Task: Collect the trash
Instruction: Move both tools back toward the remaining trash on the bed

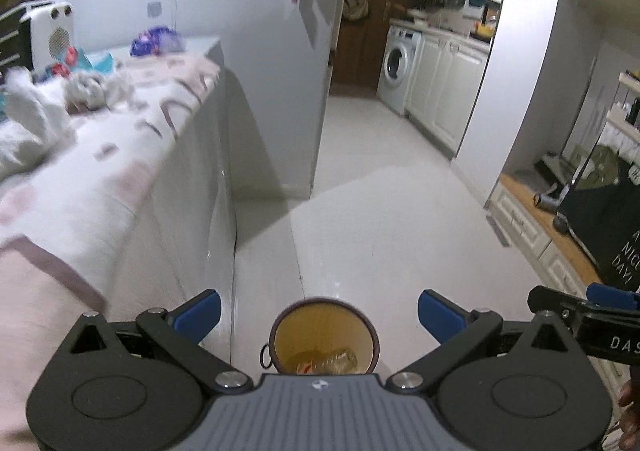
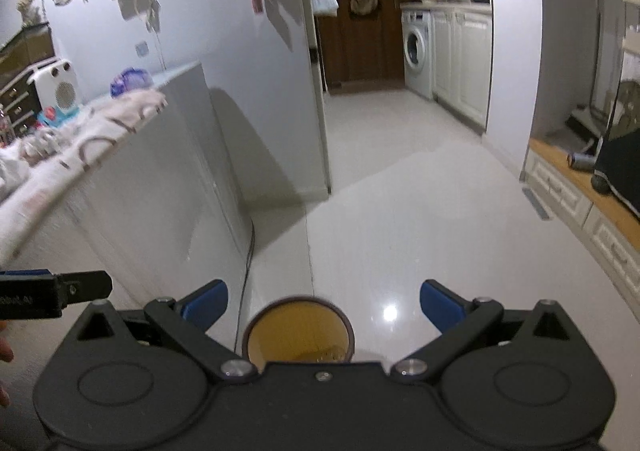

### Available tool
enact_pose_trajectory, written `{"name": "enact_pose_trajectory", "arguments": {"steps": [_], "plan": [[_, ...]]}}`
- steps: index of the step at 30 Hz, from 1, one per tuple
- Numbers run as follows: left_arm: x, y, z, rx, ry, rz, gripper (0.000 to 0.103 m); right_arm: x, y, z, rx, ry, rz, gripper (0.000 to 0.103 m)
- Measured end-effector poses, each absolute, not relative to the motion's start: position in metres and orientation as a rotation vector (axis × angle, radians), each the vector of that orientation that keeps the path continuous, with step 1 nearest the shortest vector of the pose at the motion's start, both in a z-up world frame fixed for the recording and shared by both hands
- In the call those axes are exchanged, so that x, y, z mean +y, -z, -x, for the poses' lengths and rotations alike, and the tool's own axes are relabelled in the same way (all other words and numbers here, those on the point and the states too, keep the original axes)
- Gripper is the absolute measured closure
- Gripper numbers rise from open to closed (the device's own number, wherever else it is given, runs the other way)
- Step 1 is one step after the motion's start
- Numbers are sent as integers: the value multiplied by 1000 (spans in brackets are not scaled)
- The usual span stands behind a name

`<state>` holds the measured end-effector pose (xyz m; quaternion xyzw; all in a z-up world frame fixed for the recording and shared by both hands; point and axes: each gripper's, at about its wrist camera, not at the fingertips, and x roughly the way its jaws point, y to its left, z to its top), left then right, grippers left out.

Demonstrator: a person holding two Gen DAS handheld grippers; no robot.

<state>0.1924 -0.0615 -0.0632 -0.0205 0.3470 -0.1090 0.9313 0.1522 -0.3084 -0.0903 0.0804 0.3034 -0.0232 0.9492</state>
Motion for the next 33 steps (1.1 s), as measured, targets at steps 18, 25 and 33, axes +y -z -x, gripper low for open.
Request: {"name": "enact_pose_trajectory", "arguments": {"steps": [18, 25, 33], "plan": [[34, -31, -144, 516, 84, 55, 0, -231, 5, -126, 436, -117, -122, 0], [83, -46, -145, 496, 8, 43, 0, -191, -10, -136, 403, -204, -105, 0], [154, -64, -152, 455, -74, -6, 0, -150, -24, -154, 395, -263, -99, 0]]}}
